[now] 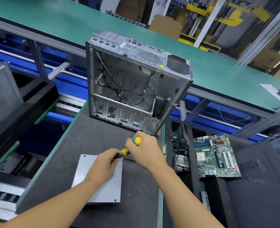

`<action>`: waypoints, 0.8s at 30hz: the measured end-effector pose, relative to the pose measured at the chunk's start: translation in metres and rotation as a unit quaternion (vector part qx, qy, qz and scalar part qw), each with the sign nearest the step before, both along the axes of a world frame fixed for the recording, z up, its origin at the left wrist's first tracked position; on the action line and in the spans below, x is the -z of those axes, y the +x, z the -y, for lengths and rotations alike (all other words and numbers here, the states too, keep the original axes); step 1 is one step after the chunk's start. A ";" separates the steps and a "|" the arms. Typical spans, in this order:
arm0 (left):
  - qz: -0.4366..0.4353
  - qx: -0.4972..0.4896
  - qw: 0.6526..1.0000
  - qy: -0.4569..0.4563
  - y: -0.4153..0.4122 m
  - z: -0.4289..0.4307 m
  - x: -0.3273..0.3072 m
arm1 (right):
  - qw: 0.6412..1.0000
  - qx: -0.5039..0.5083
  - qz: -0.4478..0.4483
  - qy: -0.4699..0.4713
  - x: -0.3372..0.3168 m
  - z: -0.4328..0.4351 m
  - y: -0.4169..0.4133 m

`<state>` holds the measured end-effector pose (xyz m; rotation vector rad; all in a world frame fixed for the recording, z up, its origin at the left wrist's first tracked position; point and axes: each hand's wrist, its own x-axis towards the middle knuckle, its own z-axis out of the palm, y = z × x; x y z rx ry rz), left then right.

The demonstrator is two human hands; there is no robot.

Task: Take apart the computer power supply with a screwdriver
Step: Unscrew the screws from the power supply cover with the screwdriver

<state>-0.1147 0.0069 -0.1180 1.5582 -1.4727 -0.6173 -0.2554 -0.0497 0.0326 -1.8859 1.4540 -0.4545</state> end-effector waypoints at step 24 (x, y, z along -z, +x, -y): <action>0.266 -0.007 0.962 0.058 0.014 -0.011 0.000 | 0.975 -0.184 -0.102 0.068 -0.035 0.023 0.019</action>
